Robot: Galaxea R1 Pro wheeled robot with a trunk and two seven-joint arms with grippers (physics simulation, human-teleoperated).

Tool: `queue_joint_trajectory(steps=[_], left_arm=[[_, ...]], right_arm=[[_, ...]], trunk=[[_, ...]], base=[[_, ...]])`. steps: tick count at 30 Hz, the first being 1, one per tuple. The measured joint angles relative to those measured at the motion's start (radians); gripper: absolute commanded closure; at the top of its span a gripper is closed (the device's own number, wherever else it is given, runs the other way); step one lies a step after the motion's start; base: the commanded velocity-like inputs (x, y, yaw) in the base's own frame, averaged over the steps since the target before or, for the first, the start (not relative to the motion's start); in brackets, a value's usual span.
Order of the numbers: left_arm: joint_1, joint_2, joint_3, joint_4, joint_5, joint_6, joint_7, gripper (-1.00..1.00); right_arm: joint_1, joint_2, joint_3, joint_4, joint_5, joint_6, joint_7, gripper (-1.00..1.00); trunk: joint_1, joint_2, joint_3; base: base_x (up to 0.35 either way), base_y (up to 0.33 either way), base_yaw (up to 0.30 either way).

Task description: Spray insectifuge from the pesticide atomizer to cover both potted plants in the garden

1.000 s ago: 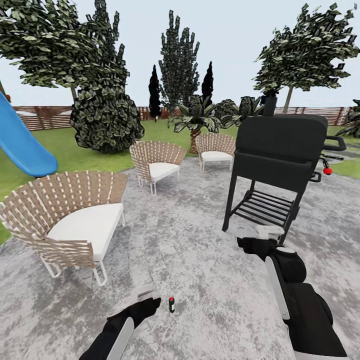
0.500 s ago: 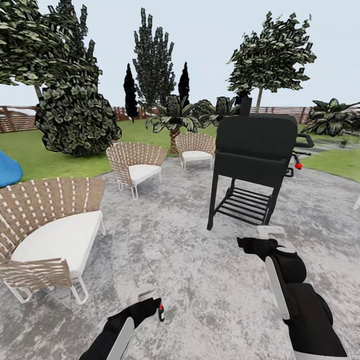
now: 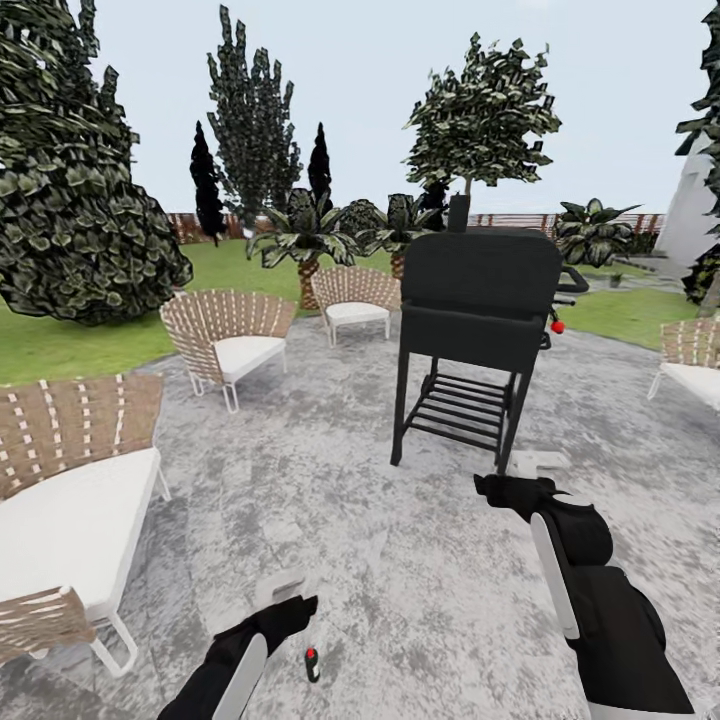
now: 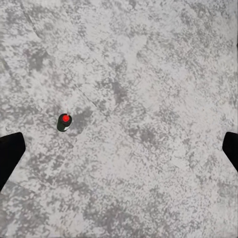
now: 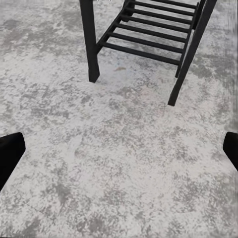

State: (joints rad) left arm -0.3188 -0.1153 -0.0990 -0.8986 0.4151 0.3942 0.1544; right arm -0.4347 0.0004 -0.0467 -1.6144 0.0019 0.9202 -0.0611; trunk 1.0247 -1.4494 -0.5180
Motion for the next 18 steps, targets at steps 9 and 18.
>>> queue_joint_trajectory(steps=[9,18], left_arm=[[-0.019,0.003,0.0,-0.101,-0.007,0.103,0.202,-1.0],[-0.037,0.005,0.056,-0.168,0.048,0.14,0.331,-1.0]], right_arm=[[0.0,0.0,0.0,0.0,0.0,0.001,0.0,-1.0],[0.0,-0.001,0.0,0.0,0.0,0.002,0.002,-1.0]], trunk=[[0.0,0.0,0.0],[0.016,-0.028,-0.012]], base=[[0.038,0.039,-0.277],[0.002,0.002,-0.267]])
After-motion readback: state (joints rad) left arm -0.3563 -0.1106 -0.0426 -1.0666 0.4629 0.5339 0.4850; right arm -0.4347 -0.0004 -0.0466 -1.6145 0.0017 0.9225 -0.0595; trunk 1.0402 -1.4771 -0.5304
